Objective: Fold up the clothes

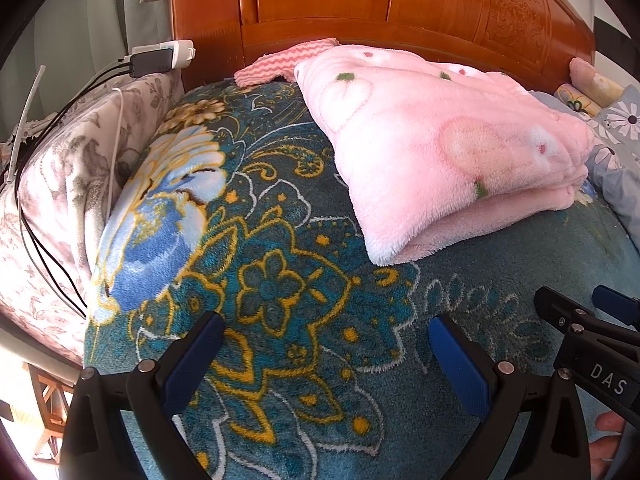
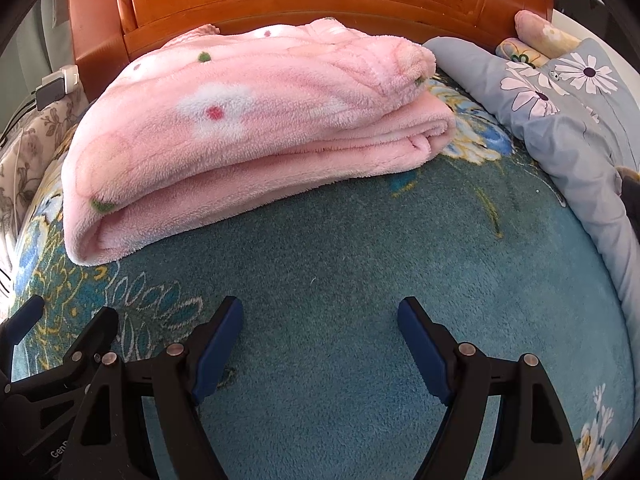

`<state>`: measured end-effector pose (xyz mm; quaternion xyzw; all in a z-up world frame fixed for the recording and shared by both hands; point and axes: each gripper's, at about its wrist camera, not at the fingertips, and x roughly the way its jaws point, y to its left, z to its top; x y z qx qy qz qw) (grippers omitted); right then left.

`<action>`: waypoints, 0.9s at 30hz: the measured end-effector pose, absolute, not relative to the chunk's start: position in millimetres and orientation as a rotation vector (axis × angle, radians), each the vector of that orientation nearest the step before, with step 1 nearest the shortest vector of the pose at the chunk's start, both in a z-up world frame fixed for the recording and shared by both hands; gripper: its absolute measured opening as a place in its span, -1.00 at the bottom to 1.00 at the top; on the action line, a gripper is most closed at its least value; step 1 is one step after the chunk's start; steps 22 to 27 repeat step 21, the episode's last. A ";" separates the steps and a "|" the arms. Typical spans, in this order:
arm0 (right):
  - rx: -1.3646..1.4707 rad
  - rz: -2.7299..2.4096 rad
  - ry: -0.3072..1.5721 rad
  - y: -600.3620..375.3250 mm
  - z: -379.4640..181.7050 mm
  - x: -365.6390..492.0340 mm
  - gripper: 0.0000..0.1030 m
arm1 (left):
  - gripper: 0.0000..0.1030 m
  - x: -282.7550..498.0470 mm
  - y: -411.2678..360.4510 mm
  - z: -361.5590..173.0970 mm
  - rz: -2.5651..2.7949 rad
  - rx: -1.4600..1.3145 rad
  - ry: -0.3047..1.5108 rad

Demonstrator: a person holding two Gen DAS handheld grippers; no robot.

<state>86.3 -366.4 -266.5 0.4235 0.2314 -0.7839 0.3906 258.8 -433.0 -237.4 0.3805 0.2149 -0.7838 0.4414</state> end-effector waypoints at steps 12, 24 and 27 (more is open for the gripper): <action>1.095 -2.011 0.581 -359.7 -261.6 84.8 0.84 | 1.00 258.8 -433.0 -238.3 -1.943 0.946 0.530; 1.097 -2.012 0.582 -356.9 -255.0 88.0 0.86 | 1.00 259.4 -433.4 -239.2 -1.948 0.943 0.535; 1.097 -2.012 0.582 -356.9 -255.0 88.0 0.86 | 1.00 259.4 -433.4 -239.2 -1.948 0.943 0.535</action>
